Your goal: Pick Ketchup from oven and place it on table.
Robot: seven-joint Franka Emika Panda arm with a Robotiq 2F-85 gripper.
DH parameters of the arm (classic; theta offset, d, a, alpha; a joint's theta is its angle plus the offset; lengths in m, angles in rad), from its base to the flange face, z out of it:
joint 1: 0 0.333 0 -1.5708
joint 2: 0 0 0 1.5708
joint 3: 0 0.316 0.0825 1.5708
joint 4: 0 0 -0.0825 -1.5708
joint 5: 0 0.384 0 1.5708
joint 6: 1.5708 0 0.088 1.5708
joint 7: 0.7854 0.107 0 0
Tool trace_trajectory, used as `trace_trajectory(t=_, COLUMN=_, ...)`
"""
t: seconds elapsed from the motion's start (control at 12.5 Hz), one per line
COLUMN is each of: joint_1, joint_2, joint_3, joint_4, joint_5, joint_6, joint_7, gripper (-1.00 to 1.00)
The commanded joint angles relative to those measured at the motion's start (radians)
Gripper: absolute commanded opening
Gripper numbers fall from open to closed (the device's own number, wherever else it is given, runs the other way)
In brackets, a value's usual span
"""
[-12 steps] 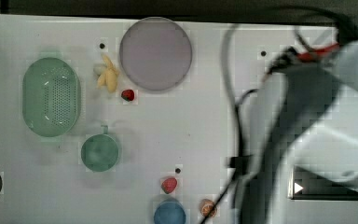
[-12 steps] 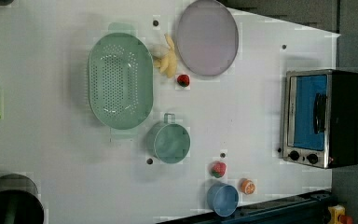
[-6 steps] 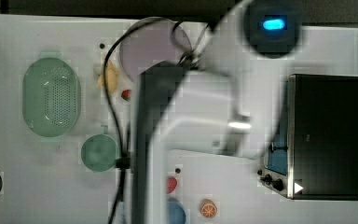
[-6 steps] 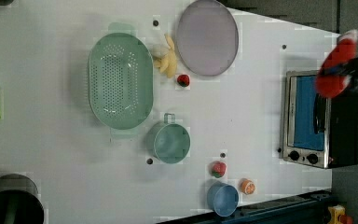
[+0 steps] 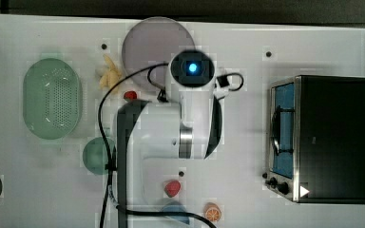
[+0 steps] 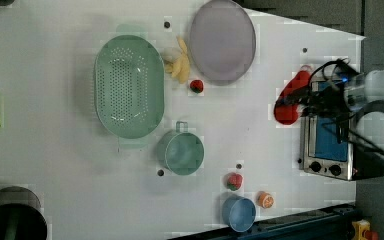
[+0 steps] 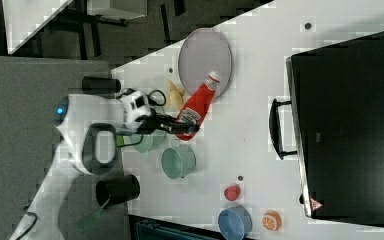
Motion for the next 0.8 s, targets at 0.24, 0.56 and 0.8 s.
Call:
trace_trajectory(t=0.24, joint_1=-0.015, joint_2=0.019, joint_3=-0.027, joint_4=-0.128, joint_5=0.008, joint_6=0.164, joint_7=0.043, gripper=0.29)
trace_trajectory(t=0.56, joint_1=-0.016, joint_2=0.075, joint_3=-0.033, joint_4=-0.26, joint_5=0.009, joint_6=0.427, joint_7=0.042, gripper=0.29)
trace_trajectory(t=0.8, joint_1=-0.017, joint_2=0.123, joint_3=-0.043, joint_4=-0.282, joint_5=0.009, joint_6=0.526, joint_7=0.043, gripper=0.54)
